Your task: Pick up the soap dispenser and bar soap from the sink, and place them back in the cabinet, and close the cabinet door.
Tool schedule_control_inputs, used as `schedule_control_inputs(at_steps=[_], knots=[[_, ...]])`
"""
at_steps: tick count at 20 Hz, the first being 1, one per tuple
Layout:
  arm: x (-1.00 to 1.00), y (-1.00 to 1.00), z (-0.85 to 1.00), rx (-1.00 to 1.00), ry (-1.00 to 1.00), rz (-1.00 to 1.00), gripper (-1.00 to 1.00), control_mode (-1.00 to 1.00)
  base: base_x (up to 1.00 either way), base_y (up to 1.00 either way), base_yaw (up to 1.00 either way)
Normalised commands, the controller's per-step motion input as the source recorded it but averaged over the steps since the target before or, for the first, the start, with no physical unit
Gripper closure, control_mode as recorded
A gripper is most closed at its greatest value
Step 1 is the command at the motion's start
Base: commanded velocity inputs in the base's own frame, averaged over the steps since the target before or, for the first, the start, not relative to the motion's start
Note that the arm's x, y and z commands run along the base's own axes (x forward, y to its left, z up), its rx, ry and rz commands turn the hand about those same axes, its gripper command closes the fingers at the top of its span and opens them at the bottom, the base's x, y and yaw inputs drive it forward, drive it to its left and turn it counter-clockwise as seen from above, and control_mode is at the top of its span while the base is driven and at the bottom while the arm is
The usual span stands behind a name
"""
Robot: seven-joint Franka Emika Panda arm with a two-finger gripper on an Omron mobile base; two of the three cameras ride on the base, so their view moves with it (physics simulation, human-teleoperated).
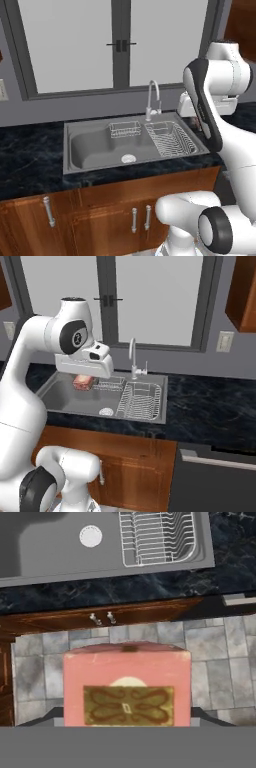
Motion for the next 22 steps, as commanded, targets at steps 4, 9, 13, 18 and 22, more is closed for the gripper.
schedule_control_inputs(at_steps=[4, 9, 13, 18, 22], knots=[[0.00, 0.00, 0.00, 0.00, 0.00, 0.00, 1.00, 1.00, 0.00, -0.38, -0.10], [0.00, 0.00, 0.00, 0.00, 0.00, 0.00, 1.00, 1.00, 0.01, -0.36, -0.24], [0.00, 0.00, 0.00, 0.00, 0.00, 0.00, 1.00, 1.00, 0.00, -0.37, -0.32], [0.00, 0.00, 0.00, 0.00, 0.00, 0.00, 1.00, 1.00, 0.00, -0.40, -0.33], [0.00, 0.00, 0.00, 0.00, 0.00, 0.00, 1.00, 1.00, 0.00, -0.39, -0.32]])
